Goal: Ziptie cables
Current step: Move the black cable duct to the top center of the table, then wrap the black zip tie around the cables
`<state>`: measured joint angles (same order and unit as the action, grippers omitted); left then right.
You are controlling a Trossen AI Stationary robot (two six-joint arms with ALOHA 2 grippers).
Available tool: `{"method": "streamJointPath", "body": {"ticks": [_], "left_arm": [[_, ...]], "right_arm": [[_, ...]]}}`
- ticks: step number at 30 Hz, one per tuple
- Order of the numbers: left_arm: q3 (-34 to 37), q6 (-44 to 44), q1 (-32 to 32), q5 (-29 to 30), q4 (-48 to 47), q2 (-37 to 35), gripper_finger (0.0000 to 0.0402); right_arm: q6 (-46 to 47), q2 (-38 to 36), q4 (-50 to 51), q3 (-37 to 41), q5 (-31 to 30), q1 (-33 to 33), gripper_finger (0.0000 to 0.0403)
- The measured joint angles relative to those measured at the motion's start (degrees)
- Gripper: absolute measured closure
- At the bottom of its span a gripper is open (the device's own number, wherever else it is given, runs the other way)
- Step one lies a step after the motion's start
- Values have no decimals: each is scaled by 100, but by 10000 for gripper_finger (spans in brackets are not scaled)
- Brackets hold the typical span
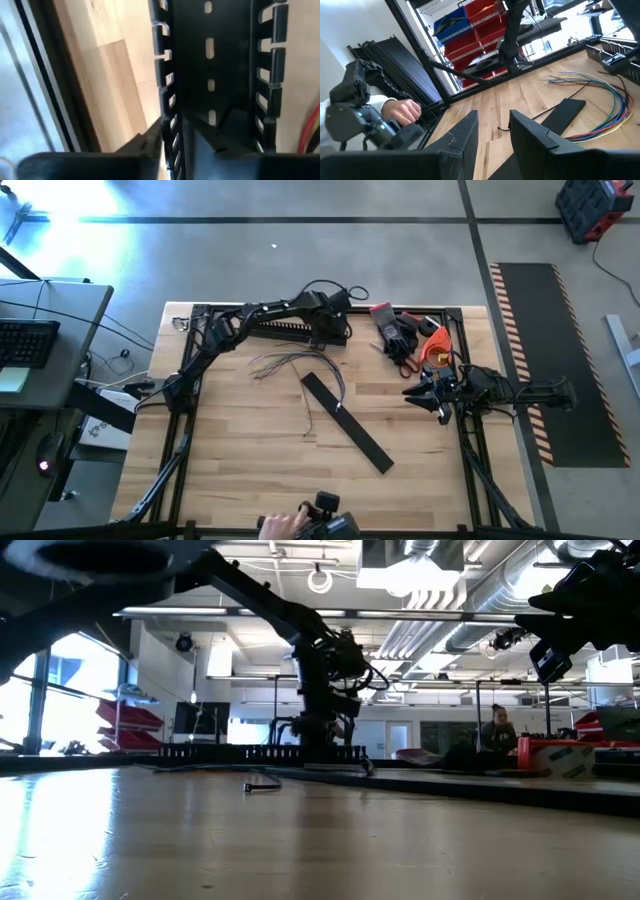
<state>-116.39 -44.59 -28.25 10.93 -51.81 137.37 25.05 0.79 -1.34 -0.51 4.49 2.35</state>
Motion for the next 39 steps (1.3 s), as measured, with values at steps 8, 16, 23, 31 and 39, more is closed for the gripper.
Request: {"method": "streamJointPath", "body": {"ticks": [8, 16, 23, 31, 39], "left_arm": [[-1, 1022, 232, 313, -285, -839, 240], [671, 3060, 700, -805, -257, -2095, 243], [3641, 4341, 1885, -442, 2767, -3656, 268], [5792, 6250, 3447, 716, 4272, -4854, 273], [6317, 6969, 4647, 2356, 3891, -5221, 273]], "right_arm": [[0, -1, 0, -2, 0, 1, 306], [-1, -1, 0, -2, 0, 2, 306], [-792, -2, -314, -1, -377, -15, 306], [-297, -1, -1161, -9, -456, -7, 306], [743, 1095, -1723, -2, -697, 611, 306]]}}
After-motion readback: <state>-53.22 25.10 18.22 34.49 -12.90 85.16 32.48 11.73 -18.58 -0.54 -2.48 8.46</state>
